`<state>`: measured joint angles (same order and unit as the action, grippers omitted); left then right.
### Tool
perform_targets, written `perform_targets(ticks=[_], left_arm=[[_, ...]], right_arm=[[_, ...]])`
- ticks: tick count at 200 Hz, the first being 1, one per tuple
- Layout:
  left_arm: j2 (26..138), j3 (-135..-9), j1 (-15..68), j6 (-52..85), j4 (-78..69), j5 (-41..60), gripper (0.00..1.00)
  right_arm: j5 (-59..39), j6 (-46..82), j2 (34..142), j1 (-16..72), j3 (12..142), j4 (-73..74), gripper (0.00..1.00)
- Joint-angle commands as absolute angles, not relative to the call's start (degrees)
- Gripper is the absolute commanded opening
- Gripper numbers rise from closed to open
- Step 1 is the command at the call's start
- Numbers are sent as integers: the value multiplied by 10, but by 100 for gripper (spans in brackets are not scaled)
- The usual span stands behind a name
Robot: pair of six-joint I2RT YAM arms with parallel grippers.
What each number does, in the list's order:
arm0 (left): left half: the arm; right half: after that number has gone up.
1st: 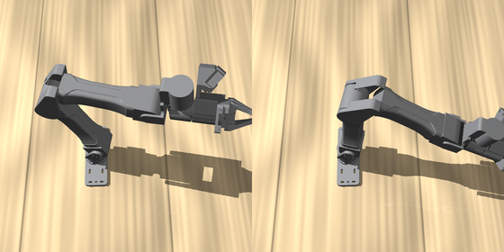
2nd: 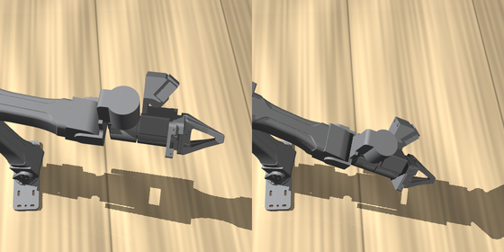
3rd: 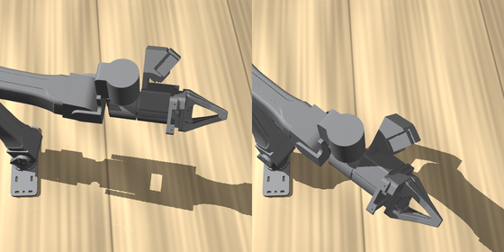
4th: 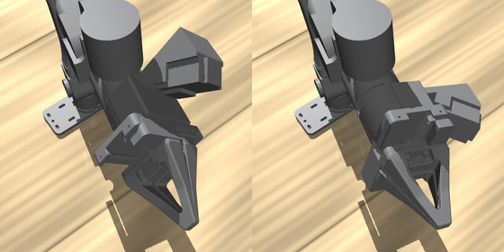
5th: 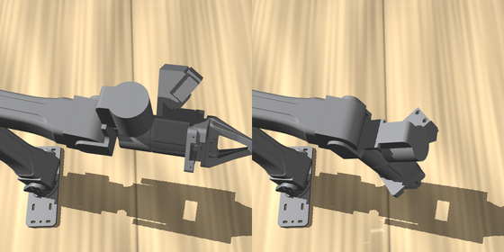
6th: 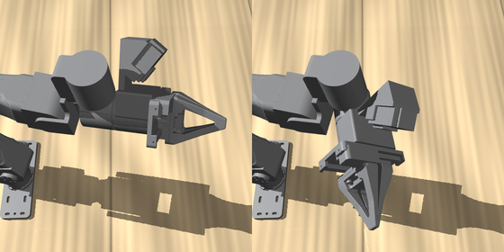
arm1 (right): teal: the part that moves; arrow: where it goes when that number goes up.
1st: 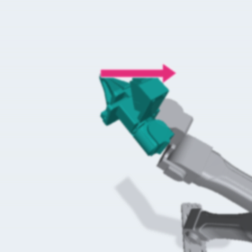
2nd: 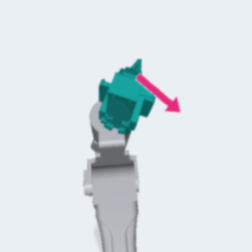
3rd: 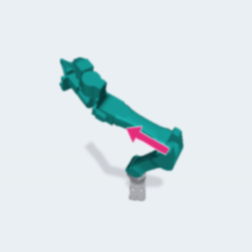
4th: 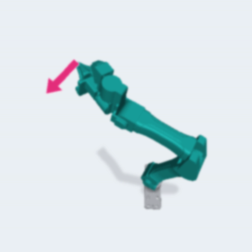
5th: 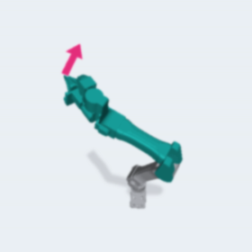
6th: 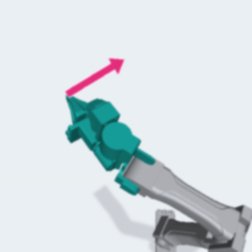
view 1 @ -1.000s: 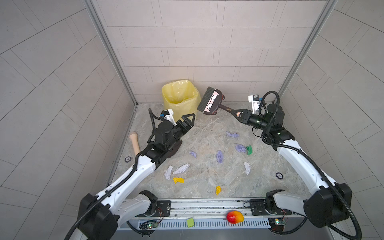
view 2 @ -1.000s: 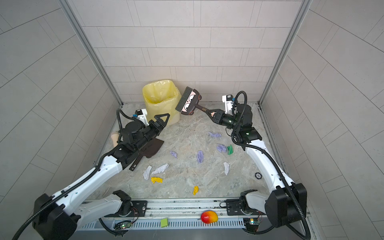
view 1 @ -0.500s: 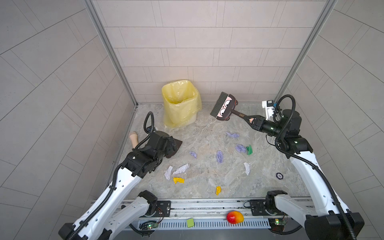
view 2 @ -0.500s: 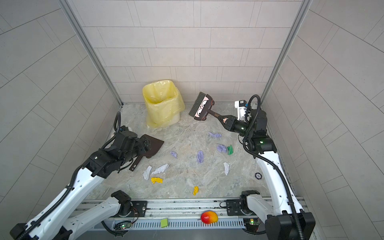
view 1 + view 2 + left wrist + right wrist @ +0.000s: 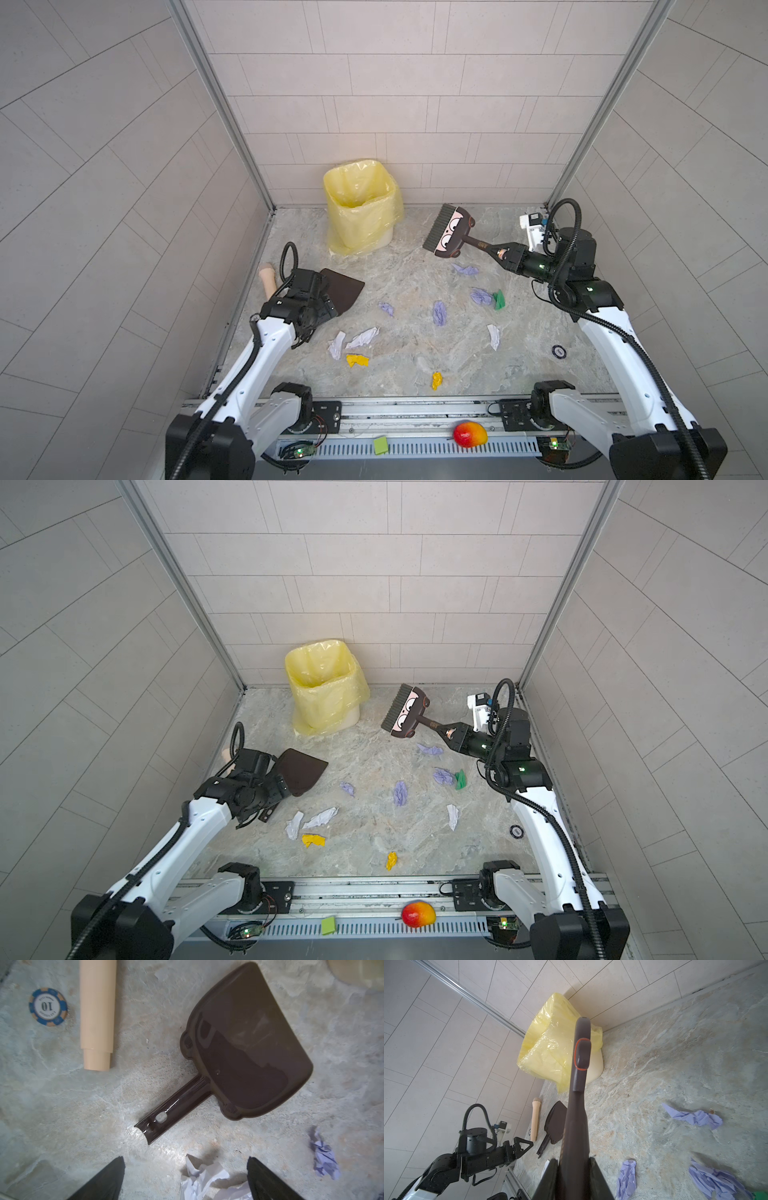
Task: Sweep away the paper scraps from the table
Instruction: 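Lower the left gripper and grasp the brown dustpan's handle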
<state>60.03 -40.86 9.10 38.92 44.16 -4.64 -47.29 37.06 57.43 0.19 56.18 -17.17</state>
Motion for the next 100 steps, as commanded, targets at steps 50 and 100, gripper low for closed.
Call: perform_targets(ticks=[50, 100], left_arm=[[691, -394, 33, 311, 335, -14, 98], [764, -399, -7, 299, 305, 53, 98]], right_arm=[[-472, 358, 552, -5, 573, -155, 0], [-470, 357, 548, -7, 574, -156, 0]])
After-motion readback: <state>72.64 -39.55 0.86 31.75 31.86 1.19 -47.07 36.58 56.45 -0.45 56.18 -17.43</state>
